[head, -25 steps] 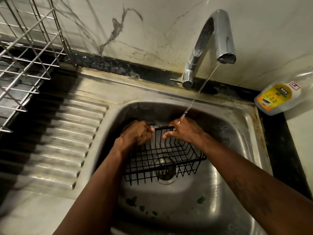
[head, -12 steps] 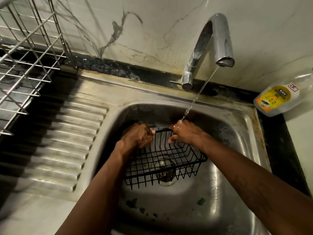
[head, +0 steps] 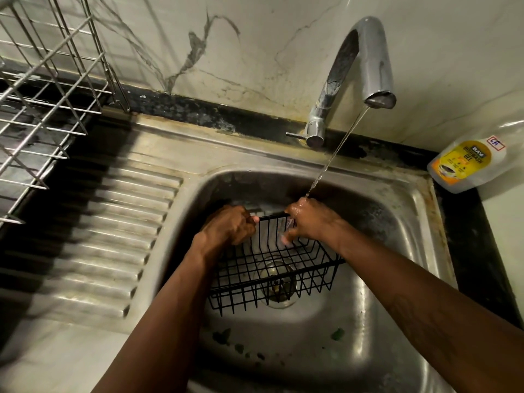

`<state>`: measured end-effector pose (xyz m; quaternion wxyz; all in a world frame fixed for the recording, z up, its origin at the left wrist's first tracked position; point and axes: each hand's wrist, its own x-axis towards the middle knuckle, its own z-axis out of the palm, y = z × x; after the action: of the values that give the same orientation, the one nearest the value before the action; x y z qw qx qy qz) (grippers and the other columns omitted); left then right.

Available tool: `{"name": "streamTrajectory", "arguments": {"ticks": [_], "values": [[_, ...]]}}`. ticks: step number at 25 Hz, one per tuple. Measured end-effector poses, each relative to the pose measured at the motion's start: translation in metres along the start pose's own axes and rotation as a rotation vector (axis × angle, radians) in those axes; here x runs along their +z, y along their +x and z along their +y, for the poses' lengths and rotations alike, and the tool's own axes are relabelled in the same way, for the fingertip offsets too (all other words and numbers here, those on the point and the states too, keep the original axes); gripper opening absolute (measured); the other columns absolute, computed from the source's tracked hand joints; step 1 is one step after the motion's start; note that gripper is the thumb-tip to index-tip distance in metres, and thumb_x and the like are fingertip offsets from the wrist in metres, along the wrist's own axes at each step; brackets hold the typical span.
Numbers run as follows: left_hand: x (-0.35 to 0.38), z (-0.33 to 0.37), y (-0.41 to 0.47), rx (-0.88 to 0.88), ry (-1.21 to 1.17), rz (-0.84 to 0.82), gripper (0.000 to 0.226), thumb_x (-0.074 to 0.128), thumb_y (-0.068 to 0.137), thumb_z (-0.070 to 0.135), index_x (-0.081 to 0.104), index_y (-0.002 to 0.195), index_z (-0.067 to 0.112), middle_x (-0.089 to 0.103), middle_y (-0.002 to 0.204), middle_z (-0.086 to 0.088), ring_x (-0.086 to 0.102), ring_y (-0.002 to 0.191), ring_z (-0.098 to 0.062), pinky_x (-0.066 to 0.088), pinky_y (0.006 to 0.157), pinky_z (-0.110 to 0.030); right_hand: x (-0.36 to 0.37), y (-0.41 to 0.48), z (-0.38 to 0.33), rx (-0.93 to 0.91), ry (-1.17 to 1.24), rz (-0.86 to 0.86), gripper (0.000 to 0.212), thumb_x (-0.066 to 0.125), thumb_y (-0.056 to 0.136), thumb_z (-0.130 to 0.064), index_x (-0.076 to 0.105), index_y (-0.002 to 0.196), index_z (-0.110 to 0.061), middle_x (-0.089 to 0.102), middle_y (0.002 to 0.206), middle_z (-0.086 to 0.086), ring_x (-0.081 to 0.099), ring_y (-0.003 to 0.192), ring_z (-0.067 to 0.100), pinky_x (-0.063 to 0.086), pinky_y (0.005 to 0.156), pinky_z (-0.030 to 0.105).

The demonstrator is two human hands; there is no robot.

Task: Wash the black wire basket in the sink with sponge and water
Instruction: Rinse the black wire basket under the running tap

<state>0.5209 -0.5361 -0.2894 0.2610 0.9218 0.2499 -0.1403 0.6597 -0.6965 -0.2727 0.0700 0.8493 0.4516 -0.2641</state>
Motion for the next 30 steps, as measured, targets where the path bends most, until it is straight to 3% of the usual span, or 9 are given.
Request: {"name": "streamTrajectory", "arguments": {"ticks": [4,8,10,14,17,19,22,27,30], "values": [[0.001,0.000,0.000,-0.009,-0.002,-0.013,0.041,0.049,0.099,0.049,0.072,0.093,0.016,0.071,0.084,-0.004,0.066,0.078,-0.021,0.056,0.076,-0.032,0.006,0.002,-0.004,0.003,-0.073,-0.015,0.051,0.078,0.082,-0.048,0.062,0.117,-0.014,0.059,0.119,0.008,0.058,0.113,0.025,0.045,0.087,0.033],[0.002,-0.001,0.000,0.001,-0.012,-0.015,0.043,0.048,0.100,0.049,0.069,0.085,0.014,0.068,0.079,-0.003,0.065,0.073,-0.021,0.053,0.069,-0.029,0.001,-0.005,0.000,0.005,0.050,0.026,0.054,0.069,0.091,-0.048,0.058,0.137,-0.023,0.054,0.133,0.008,0.054,0.124,0.028,0.047,0.101,0.041],[0.002,-0.002,0.000,0.009,-0.016,-0.010,0.044,0.048,0.099,0.049,0.070,0.086,0.014,0.069,0.079,-0.003,0.065,0.074,-0.022,0.054,0.072,-0.030,0.004,-0.010,0.000,0.013,0.101,0.072,0.052,0.068,0.093,-0.044,0.056,0.140,-0.027,0.058,0.132,0.008,0.058,0.121,0.026,0.049,0.100,0.041],[0.004,-0.004,0.000,0.002,-0.035,-0.002,0.045,0.049,0.098,0.051,0.071,0.082,0.014,0.069,0.073,0.000,0.066,0.071,-0.020,0.055,0.071,-0.029,0.009,-0.015,0.003,0.149,0.285,0.235,0.046,0.084,0.079,-0.039,0.069,0.118,-0.018,0.068,0.093,-0.003,0.061,0.083,0.011,0.054,0.075,0.027],[0.005,-0.005,0.000,-0.023,-0.062,-0.023,0.046,0.050,0.098,0.051,0.068,0.078,0.013,0.067,0.069,0.000,0.066,0.068,-0.020,0.057,0.070,-0.031,0.006,-0.010,0.004,0.157,0.192,0.149,0.023,0.085,0.081,-0.019,0.065,0.093,-0.016,0.051,0.072,-0.012,0.066,0.084,0.014,0.043,0.064,0.018],[0.004,-0.006,0.000,-0.047,-0.099,-0.052,0.046,0.050,0.099,0.049,0.068,0.077,0.013,0.069,0.072,-0.002,0.067,0.070,-0.021,0.058,0.073,-0.034,-0.002,-0.005,0.000,0.110,0.119,0.109,0.021,0.081,0.085,-0.021,0.060,0.084,-0.017,0.053,0.077,-0.008,0.068,0.092,0.018,0.040,0.062,0.016],[0.002,-0.005,-0.004,-0.064,-0.099,-0.070,0.045,0.050,0.100,0.047,0.068,0.077,0.013,0.070,0.077,-0.004,0.068,0.074,-0.023,0.057,0.073,-0.034,-0.006,0.001,0.005,0.055,0.042,0.070,0.033,0.080,0.084,-0.036,0.066,0.105,-0.015,0.060,0.102,0.002,0.062,0.094,0.019,0.048,0.073,0.029],[0.007,-0.011,0.000,-0.143,-0.178,-0.155,0.045,0.053,0.098,0.048,0.073,0.089,0.009,0.074,0.093,-0.015,0.070,0.086,-0.033,0.050,0.073,-0.029,0.000,0.003,0.022,0.068,0.281,0.078,0.020,0.073,0.091,-0.036,0.071,0.101,-0.019,0.063,0.100,0.001,0.068,0.067,0.016,0.059,0.057,0.035],[0.005,-0.007,-0.005,-0.126,0.002,-0.150,0.049,0.046,0.101,0.048,0.072,0.107,0.007,0.072,0.108,-0.010,0.066,0.096,-0.029,0.051,0.081,-0.030,0.001,0.003,0.017,0.078,0.208,0.088,0.032,0.074,0.089,-0.043,0.069,0.109,-0.019,0.060,0.108,0.002,0.067,0.076,0.018,0.061,0.069,0.037]]}}
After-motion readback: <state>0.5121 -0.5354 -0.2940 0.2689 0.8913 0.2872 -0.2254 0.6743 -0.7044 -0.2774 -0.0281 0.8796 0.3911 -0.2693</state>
